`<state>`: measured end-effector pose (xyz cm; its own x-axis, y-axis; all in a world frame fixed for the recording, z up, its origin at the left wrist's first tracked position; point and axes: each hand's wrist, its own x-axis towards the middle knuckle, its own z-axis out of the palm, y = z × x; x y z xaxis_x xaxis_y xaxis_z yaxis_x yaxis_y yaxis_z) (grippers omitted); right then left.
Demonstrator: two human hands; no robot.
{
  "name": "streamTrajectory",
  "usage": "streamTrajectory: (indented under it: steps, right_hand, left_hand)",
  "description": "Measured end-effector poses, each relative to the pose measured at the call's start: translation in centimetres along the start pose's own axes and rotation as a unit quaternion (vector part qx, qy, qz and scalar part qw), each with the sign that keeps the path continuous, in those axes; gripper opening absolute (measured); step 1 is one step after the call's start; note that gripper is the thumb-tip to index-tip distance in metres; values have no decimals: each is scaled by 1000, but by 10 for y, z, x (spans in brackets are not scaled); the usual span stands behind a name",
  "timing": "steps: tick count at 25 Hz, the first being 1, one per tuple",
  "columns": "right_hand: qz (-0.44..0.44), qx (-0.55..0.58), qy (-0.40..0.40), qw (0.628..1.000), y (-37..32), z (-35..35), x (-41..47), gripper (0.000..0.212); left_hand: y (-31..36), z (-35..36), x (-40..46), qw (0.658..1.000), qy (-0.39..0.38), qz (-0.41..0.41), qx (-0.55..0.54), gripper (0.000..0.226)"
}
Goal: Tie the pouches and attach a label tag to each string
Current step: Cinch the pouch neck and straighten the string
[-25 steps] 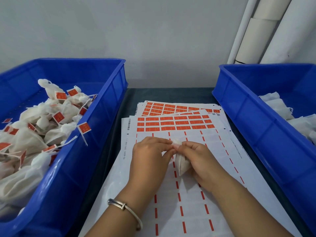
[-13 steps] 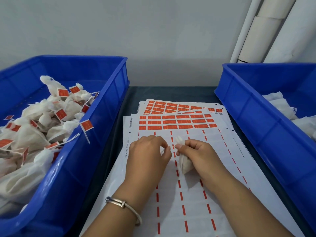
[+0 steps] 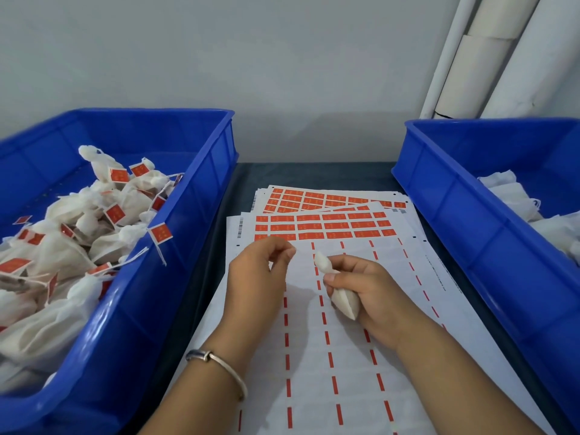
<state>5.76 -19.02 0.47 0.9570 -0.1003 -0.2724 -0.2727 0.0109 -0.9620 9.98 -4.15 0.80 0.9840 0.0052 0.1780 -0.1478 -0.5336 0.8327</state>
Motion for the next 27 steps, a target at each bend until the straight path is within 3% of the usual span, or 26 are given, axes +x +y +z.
streamTrajectory:
  steps: [5,9,12,16,19,23,27]
  right_hand:
    - [4,33,-46,998,-6,-3,-4,30]
    - [-13,-23,-148,989,-14,-7,-12,41]
    - [-22,-37,-212,976,-20,-15,-18,32]
    - [-53,118,-239,962,-38,-30,-22,23]
    - [-81,195,-176,961,-53,-48,-24,21]
    - [-92,246,0,965,-62,-82,-23,25]
    - [-109,235,101,960,-65,-104,-16,20]
  left_hand:
    - [-4,-3,7,996,87,-20,-18,14]
    - [-1,-3,7,994,98,-26,-43,8]
    - [16,-12,-1,996,74,19,-48,17]
    - [53,-18,-4,990,51,133,-3,26]
    - [83,-7,6,984,21,175,8,23]
    - [98,47,34,996,-40,80,-11,7]
    - [86,122,48,981,-173,27,85,34]
